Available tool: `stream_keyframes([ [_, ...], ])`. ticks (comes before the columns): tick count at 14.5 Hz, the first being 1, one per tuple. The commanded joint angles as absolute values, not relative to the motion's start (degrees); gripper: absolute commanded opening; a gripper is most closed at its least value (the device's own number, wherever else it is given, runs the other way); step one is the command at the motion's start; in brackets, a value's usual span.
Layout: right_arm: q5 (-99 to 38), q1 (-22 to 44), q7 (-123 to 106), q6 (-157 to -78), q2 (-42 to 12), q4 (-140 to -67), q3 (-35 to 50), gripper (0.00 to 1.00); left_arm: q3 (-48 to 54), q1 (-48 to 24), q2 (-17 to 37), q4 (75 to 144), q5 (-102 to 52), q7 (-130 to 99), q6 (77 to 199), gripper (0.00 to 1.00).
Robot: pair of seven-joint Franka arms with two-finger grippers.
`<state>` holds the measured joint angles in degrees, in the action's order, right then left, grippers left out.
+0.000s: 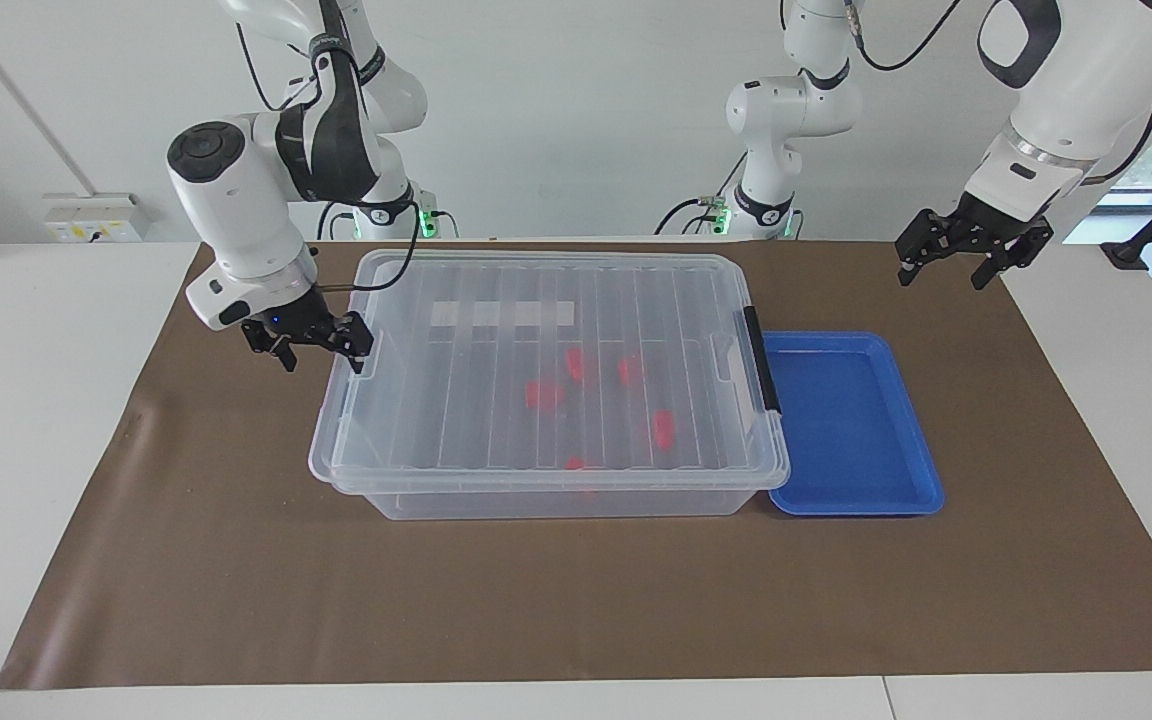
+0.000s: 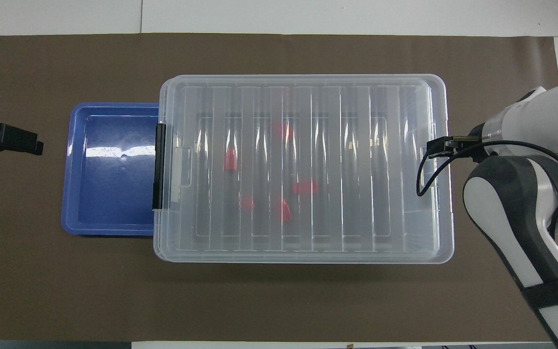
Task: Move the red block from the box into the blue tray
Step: 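Hook the right gripper on the lid edge and slide it away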
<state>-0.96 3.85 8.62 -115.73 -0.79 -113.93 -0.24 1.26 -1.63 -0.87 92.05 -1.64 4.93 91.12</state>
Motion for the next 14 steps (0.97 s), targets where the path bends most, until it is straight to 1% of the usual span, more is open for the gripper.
stream_keyframes([
  [1,-1.76,2.81,6.34,-117.16,1.32,-116.81,-0.09,1.00,0.79,-1.84,-1.23,92.37,-2.37,5.54,90.44,1.00],
  [14,-1.41,-6.76,-11.77,-118.65,1.14,-116.72,-0.18,1.00,0.79,-1.85,-1.23,92.37,-2.37,5.45,89.91,1.00],
])
